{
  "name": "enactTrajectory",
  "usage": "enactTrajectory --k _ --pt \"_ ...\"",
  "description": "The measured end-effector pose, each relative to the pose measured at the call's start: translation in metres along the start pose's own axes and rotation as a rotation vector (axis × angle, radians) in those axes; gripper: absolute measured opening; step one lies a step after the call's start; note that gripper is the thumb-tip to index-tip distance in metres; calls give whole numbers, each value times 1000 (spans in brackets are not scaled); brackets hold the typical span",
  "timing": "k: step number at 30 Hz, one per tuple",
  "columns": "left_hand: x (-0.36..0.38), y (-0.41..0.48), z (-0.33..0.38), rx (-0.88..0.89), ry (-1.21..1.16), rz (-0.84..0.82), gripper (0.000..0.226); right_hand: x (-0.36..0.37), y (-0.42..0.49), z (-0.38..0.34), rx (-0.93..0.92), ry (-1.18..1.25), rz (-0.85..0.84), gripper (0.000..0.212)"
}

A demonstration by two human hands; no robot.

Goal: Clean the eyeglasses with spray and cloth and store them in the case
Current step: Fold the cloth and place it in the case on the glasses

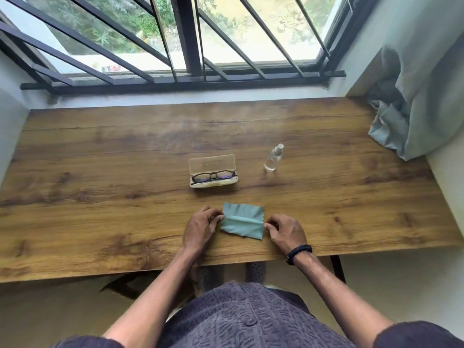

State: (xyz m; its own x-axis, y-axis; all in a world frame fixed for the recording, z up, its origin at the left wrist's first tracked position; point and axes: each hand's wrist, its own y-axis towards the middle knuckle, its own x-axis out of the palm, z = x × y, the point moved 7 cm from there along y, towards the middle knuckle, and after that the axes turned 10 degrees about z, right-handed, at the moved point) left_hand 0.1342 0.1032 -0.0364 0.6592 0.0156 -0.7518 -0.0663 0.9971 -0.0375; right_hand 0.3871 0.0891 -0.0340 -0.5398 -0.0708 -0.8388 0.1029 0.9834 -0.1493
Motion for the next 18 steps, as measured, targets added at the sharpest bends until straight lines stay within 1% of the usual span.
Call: enactTrajectory --k 9,12,18 --pt "2 20 6 -13 -41 3 17 -6 18 -2 15 43 17 4" --pt "5 25 7 -37 -62 16 14 -7 23 -1 33 37 22 6" --pt "9 33 10 -63 -15 30 15 -7 31 -1 77 0 37 12"
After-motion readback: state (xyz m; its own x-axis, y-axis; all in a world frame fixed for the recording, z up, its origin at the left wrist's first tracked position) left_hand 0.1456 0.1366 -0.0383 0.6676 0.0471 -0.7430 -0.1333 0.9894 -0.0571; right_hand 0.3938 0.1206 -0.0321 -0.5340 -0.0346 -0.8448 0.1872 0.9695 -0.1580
